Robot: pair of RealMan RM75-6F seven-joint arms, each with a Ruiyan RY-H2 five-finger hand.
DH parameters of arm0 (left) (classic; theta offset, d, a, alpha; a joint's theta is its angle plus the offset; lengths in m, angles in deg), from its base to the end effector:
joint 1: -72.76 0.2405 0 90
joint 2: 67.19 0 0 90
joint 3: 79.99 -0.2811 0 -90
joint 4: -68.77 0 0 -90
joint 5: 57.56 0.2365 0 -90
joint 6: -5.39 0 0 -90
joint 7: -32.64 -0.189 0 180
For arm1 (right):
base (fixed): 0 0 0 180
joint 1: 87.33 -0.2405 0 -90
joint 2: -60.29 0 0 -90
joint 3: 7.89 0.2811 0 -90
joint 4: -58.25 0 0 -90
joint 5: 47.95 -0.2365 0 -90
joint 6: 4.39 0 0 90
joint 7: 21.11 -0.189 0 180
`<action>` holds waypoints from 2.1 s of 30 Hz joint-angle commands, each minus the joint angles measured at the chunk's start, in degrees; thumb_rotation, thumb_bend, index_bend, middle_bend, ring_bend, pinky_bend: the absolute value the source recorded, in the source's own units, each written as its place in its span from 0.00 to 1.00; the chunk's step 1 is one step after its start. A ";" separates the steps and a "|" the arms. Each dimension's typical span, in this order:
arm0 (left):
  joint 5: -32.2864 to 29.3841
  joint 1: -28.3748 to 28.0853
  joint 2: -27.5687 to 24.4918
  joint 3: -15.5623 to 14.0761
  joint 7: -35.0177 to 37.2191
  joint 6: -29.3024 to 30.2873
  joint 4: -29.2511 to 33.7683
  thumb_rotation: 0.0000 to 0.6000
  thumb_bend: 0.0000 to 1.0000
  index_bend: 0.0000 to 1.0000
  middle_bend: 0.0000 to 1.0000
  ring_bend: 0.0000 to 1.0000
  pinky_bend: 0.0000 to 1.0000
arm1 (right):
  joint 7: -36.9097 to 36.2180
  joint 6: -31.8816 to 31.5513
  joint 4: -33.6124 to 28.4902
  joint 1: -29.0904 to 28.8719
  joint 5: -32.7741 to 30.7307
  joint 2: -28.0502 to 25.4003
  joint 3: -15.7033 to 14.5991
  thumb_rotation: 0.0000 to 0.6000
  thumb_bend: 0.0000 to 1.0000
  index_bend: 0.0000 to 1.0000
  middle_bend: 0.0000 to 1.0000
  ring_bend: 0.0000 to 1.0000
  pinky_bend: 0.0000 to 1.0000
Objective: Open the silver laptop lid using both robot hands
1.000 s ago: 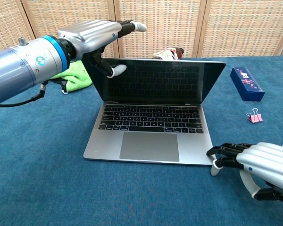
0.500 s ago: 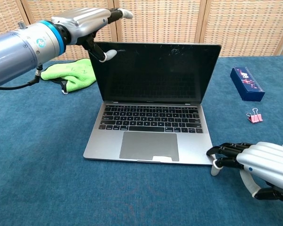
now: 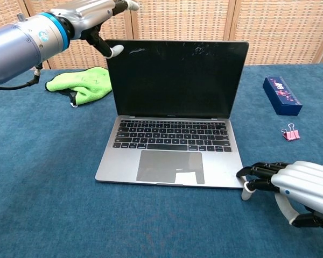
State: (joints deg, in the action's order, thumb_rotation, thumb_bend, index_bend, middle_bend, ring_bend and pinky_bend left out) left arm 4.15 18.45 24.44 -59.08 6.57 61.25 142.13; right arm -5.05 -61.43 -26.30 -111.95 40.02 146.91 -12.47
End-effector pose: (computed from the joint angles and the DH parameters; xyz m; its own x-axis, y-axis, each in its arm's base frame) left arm -0.0651 0.4990 -0.0098 0.4933 -0.0522 0.8683 0.7893 -0.3927 -0.4720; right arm -0.2535 -0.2603 -0.0889 0.5888 -0.3822 0.7122 -0.7766 -0.5118 0.3673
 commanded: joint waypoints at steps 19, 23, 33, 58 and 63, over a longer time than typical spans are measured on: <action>-2.93 -2.40 2.37 -0.09 1.75 -1.72 -8.07 1.00 0.46 0.00 0.00 0.00 0.00 | -0.02 -0.10 -0.79 -0.32 -0.89 -1.41 0.22 1.00 1.00 0.33 0.43 0.06 0.13; -2.40 -1.99 1.61 -0.28 3.01 -1.16 -6.82 1.00 0.46 0.00 0.00 0.00 0.00 | -0.36 -0.58 -0.90 -0.27 -0.67 -1.61 0.24 1.00 1.00 0.33 0.43 0.06 0.13; 4.11 3.27 -6.88 -1.62 10.25 4.16 6.67 1.00 0.45 0.00 0.00 0.00 0.00 | -3.73 -6.10 -2.34 0.28 1.91 -3.52 1.87 1.00 1.00 0.33 0.43 0.07 0.13; 11.92 33.51 -36.21 -13.83 27.93 21.09 25.43 1.00 0.16 0.00 0.00 0.00 0.00 | -19.45 -28.18 1.63 9.97 -1.28 -15.88 9.09 1.00 1.00 0.33 0.42 0.07 0.13; 19.46 39.44 -33.30 -18.37 29.02 28.72 21.29 1.00 0.00 0.00 0.00 0.00 0.00 | -19.38 -33.56 1.11 13.02 -1.05 -14.71 9.45 1.00 1.00 0.33 0.34 0.07 0.13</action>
State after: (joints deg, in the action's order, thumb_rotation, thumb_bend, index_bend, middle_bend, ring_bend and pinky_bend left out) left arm 19.23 54.37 -10.85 -74.52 35.20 85.12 166.22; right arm -24.48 -92.93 -24.97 -100.36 38.77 131.58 -3.23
